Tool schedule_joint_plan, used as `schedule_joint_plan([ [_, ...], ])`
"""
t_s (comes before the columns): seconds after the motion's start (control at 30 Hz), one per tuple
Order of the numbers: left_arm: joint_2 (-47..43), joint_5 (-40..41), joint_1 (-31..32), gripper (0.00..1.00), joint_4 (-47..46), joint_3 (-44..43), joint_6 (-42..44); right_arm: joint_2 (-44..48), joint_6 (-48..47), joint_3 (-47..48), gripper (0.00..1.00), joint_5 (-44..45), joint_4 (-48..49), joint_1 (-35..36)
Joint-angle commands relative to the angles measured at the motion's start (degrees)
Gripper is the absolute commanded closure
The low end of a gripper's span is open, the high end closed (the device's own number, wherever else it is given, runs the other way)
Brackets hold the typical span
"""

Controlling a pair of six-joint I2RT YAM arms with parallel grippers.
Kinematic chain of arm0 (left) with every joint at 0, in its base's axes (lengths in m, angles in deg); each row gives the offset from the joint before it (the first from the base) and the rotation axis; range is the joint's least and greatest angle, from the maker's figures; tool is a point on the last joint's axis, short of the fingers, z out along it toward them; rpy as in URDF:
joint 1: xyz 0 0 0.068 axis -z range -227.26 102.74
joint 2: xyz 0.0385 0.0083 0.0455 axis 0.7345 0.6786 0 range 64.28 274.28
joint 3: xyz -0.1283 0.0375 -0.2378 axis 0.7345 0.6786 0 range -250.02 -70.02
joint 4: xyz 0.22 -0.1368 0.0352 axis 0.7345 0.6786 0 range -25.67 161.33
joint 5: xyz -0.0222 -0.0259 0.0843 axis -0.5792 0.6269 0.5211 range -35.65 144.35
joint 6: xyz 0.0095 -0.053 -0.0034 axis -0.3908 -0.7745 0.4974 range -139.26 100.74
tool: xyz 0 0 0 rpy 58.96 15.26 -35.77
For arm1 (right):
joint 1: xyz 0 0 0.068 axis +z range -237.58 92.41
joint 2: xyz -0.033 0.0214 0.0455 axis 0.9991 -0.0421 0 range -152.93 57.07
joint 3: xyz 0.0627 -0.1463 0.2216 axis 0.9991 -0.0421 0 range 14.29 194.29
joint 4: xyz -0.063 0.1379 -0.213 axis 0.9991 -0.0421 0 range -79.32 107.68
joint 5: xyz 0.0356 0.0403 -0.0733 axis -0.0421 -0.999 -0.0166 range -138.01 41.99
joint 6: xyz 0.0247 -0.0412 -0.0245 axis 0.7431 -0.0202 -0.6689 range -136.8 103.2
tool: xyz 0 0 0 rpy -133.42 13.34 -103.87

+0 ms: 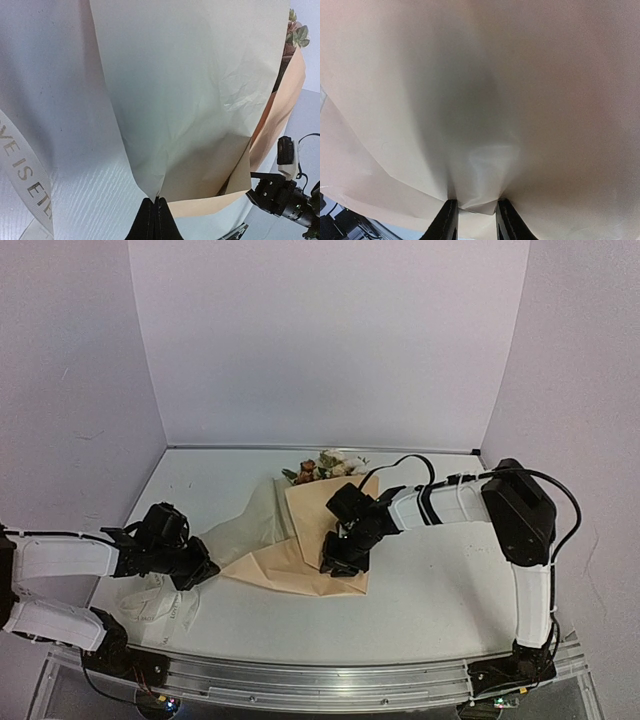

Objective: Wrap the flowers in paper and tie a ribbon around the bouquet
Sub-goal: Pick up the two-thirds-folded wrapping paper from the center of the board.

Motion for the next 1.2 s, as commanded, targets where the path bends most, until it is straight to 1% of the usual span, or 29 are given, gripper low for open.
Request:
schedule_joint_plan([
  [0.0, -0.30, 1.18, -3.34, 1.00, 2.55, -4.74, 6.01, -2.90, 3.04, 1.96, 0.71, 1.50, 0.97, 1.01],
  [0.17, 1.49, -1.94, -9.19, 1.00, 5.10, -8.93, 13.70, -5.27, 6.35, 5.43, 0.71, 2.03, 3.28, 1.09],
  [0.27, 1.22, -3.34, -12.23, 0.98, 7.50, -9.99, 15.66, -7.09, 7.15, 8.88, 0.71, 0.69, 4.18, 1.07],
  [0.37, -1.08, -4.55, -12.37, 0.68, 7.29, -7.78, 13.37, -8.04, 7.30, 10.80, 0.71, -0.46, 4.29, 1.09],
  [0.47, -4.42, -5.06, -12.19, 0.49, 4.96, -3.36, 9.41, -8.76, 7.46, 11.77, 0.70, -1.56, 4.57, 1.08],
  [0.5, -5.81, -5.25, -11.86, 0.44, 3.55, -1.48, 7.66, -8.99, 7.63, 11.91, 0.70, -1.76, 4.62, 1.04],
  [0.53, -6.84, -5.02, -11.33, 0.42, 2.30, 0.06, 6.37, -9.13, 7.69, 11.94, 0.70, -1.93, 4.72, 1.04],
  [0.63, -7.79, -2.68, -8.60, 0.39, -2.27, 2.93, 2.28, -9.59, 7.93, 12.10, 0.70, -2.30, 5.00, 1.07],
  [0.77, -5.88, 0.06, -6.10, 0.38, -14.81, 6.68, -1.88, -10.31, 8.33, 12.66, 0.70, -2.95, 5.10, 1.06],
  [0.87, -3.28, 2.35, -5.46, 0.37, -22.35, 7.71, -2.71, -10.49, 8.35, 13.01, 0.70, -3.33, 5.07, 1.06],
  [1.03, 2.96, 4.48, -5.45, 0.37, -29.93, 7.56, -2.63, -10.63, 8.22, 13.26, 0.70, -3.98, 5.07, 1.08],
  [1.17, 9.16, 4.31, -5.78, 0.41, -35.51, 6.51, -2.53, -10.46, 8.01, 12.81, 0.70, -4.28, 5.07, 1.07],
])
